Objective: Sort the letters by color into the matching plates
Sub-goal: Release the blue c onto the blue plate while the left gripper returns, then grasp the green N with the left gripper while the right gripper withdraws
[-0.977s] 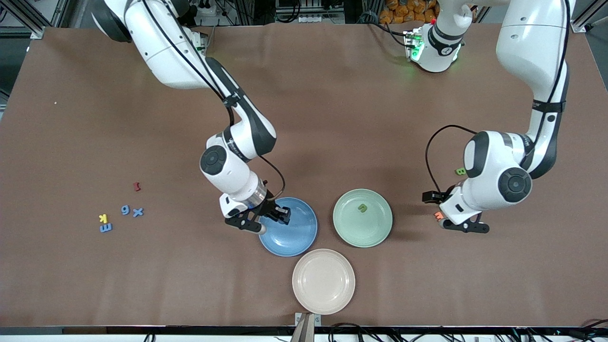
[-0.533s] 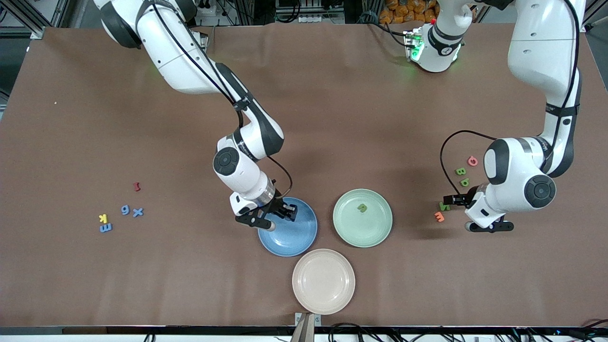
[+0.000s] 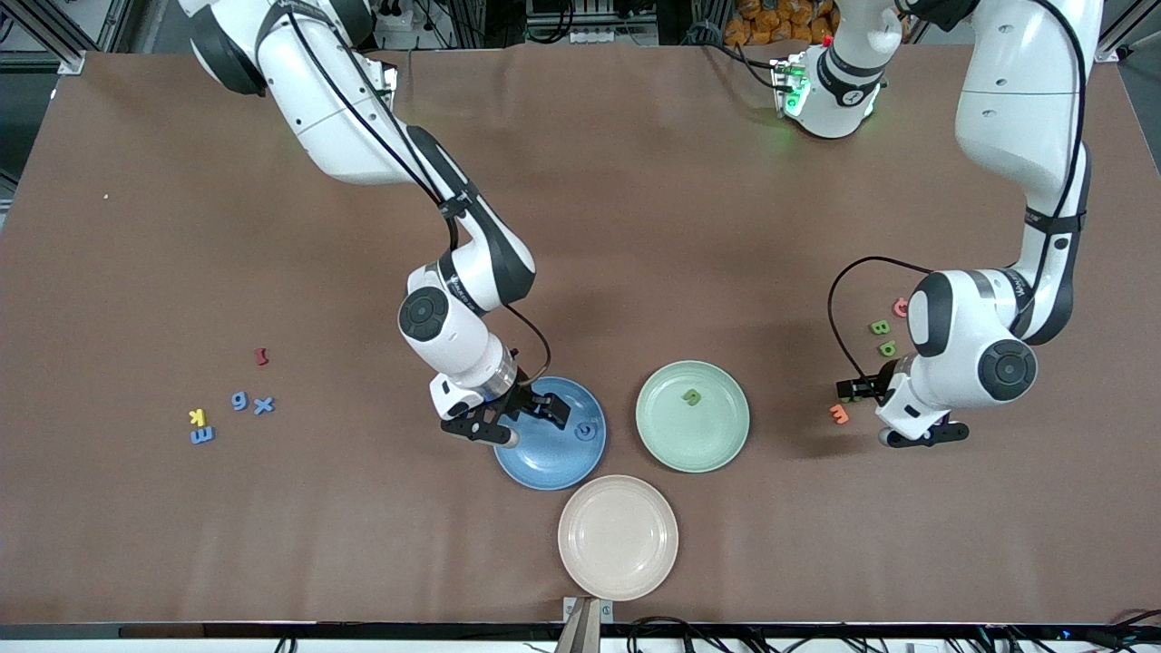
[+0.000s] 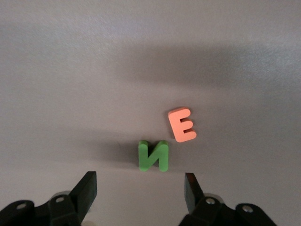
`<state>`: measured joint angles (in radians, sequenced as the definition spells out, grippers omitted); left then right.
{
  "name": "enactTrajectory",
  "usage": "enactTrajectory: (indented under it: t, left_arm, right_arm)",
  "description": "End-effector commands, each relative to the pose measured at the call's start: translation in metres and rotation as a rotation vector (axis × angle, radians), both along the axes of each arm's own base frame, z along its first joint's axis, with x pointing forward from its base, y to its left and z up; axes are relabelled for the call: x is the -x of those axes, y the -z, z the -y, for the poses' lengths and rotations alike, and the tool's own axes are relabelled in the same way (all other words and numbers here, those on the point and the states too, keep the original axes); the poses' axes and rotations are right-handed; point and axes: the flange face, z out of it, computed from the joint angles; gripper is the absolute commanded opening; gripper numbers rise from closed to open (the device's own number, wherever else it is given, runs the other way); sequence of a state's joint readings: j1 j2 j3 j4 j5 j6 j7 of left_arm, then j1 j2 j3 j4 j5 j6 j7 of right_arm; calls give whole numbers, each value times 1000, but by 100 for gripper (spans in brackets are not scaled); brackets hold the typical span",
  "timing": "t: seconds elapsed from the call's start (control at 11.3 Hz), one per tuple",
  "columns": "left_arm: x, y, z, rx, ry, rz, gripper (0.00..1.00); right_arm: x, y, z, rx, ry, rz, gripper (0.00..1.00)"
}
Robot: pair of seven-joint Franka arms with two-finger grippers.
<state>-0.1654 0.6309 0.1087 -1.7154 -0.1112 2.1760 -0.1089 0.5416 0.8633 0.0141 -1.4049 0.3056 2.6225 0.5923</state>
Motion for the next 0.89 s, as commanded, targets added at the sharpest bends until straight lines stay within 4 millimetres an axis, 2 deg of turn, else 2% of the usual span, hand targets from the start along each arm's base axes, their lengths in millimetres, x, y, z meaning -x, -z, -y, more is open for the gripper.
enactTrajectory:
  t: [0.0,0.27,0.44,0.53,0.8]
  left_arm:
    - [2,14,3,-4,-19,2,83]
    - [6,20,3,-12,-11,-6,81]
    - [6,21,3,-24,2,4,80]
    - [7,23,3,-25,2,2,80]
    - [7,29,5,-27,5,4,79]
  right_arm:
    - [-18,-12,40,40,-62,35,100]
    - [-32,-15,115,125,-141,56,100]
    - [-36,-28,173,168,-201,18,100]
    - [-37,-39,202,179,-220,-9,100]
    - [-28,-50,282,287,-275,-73,100]
